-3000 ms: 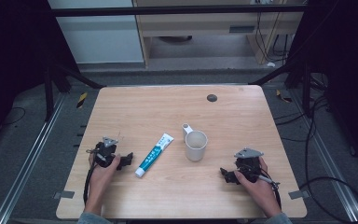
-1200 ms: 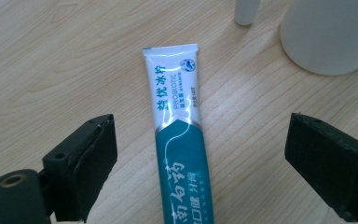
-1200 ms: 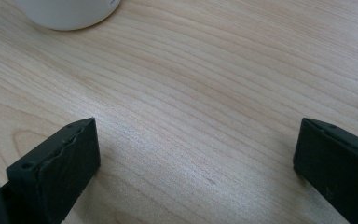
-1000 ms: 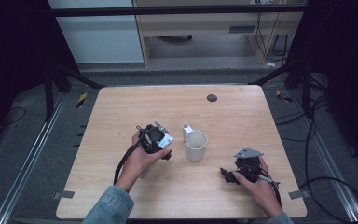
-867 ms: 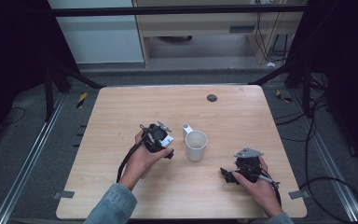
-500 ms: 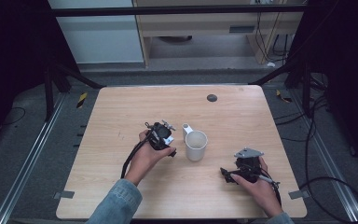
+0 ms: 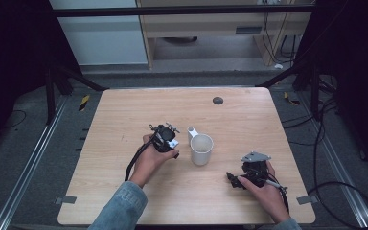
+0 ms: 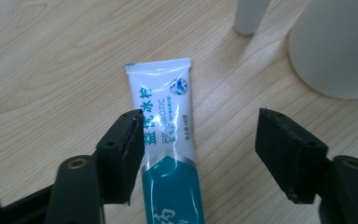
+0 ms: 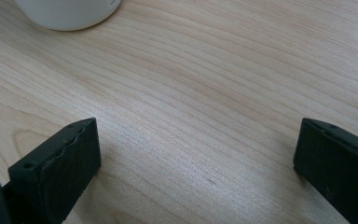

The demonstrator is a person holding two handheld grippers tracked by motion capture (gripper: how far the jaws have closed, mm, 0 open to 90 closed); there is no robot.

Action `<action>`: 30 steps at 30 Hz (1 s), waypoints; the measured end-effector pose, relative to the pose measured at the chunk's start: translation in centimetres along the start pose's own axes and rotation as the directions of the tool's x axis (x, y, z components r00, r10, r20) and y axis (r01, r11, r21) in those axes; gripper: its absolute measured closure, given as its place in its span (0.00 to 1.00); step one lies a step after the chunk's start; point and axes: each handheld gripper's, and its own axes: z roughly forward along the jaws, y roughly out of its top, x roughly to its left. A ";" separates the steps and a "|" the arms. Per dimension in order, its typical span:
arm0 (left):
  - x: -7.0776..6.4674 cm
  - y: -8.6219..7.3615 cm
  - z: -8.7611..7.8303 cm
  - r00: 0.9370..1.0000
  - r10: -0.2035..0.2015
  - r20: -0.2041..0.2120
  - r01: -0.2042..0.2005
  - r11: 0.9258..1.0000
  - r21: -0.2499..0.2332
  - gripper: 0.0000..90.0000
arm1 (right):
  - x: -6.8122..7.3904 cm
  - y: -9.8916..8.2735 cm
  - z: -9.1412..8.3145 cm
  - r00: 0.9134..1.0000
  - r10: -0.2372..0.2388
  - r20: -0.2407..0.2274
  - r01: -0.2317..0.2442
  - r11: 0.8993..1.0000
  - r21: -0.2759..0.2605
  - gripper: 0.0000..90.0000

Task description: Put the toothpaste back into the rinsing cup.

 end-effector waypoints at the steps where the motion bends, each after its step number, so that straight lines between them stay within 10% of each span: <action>1: 0.1 -0.1 0.0 1.000 -0.004 0.002 0.004 1.000 0.005 0.39 | 0.0 0.0 0.0 1.000 0.000 0.000 0.000 1.000 0.000 0.01; 30: 2.2 -1.2 1.9 0.998 -0.064 0.027 0.061 0.994 0.093 0.57 | -0.1 0.0 0.0 1.000 -0.003 -0.003 0.003 1.000 -0.003 0.01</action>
